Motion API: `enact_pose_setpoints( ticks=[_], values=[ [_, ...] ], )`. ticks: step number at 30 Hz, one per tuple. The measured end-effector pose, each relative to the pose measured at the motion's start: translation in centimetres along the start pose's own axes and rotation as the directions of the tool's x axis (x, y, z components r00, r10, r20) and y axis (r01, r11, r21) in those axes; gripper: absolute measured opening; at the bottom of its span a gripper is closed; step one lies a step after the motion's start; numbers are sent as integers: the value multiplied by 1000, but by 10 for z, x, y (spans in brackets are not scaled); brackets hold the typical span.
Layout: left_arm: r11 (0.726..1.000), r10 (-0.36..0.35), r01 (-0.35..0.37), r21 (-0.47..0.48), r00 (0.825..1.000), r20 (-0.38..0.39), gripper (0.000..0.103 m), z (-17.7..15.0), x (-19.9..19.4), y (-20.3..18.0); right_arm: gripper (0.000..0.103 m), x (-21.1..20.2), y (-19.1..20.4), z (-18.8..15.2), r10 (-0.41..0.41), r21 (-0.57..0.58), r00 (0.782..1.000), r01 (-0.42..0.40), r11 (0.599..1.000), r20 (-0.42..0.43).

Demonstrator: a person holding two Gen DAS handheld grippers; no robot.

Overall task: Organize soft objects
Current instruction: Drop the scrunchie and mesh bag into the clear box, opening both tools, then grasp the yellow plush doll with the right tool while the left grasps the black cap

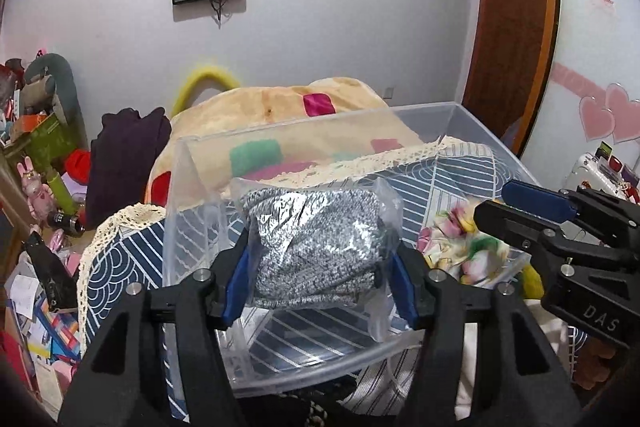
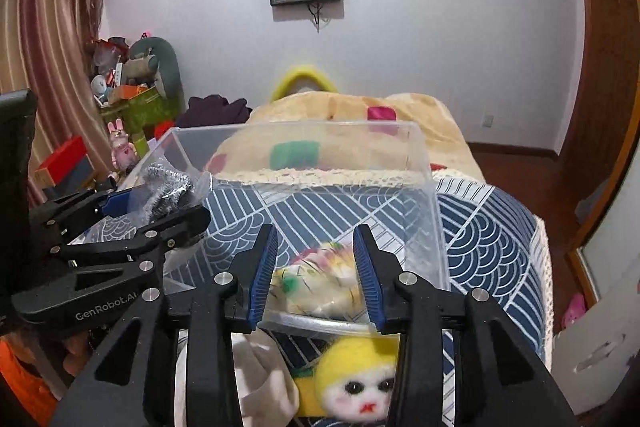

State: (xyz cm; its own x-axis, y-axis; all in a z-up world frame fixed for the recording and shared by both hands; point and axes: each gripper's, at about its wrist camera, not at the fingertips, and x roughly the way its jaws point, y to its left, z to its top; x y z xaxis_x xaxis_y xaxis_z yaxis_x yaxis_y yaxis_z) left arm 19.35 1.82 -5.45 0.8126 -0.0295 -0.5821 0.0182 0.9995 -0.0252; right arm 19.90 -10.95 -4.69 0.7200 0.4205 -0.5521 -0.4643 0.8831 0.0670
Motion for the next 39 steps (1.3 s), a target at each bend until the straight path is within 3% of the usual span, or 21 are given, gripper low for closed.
enact_pose_setpoints(
  ticks=[3,5,7,12,18,22,30,34,36,38,39],
  values=[
    [1000,-23,23,-12,1000,14,63,1,-10,2,37,-13,-2,2,-4,-4,999,5,1000,34],
    [999,-44,45,-27,999,33,71,3,-21,6,40,-25,-4,1,-6,-2,998,6,1000,61],
    [998,-48,50,-39,997,60,85,2,-32,9,42,-33,-4,1,-11,-2,997,11,1000,82],
    [998,-50,55,-41,991,121,98,-5,-62,12,52,-51,-2,-2,-14,8,992,13,1000,122],
    [999,-29,34,-39,992,122,102,-26,-78,11,61,-61,-8,-17,-44,17,990,42,999,131],
    [998,-21,25,-53,996,89,102,-43,-75,12,77,-59,-14,-34,-75,27,992,72,997,106],
    [998,-22,22,-58,1000,-2,102,-73,-54,15,76,-39,-29,-51,-57,57,998,55,997,33],
    [999,-10,7,-51,999,-43,102,-85,-43,15,60,-34,-29,-57,-34,53,999,33,998,5],
    [998,-37,34,-60,997,-61,102,-89,-37,17,55,-31,-29,-59,-10,63,1000,11,998,-6],
    [995,-65,59,-80,995,-79,102,-91,-30,21,41,-27,-27,-62,7,67,1000,-5,998,-25],
    [995,-64,57,-85,995,-77,102,-92,-29,21,41,-27,-27,-63,3,65,1000,-1,998,-28]
  ],
)
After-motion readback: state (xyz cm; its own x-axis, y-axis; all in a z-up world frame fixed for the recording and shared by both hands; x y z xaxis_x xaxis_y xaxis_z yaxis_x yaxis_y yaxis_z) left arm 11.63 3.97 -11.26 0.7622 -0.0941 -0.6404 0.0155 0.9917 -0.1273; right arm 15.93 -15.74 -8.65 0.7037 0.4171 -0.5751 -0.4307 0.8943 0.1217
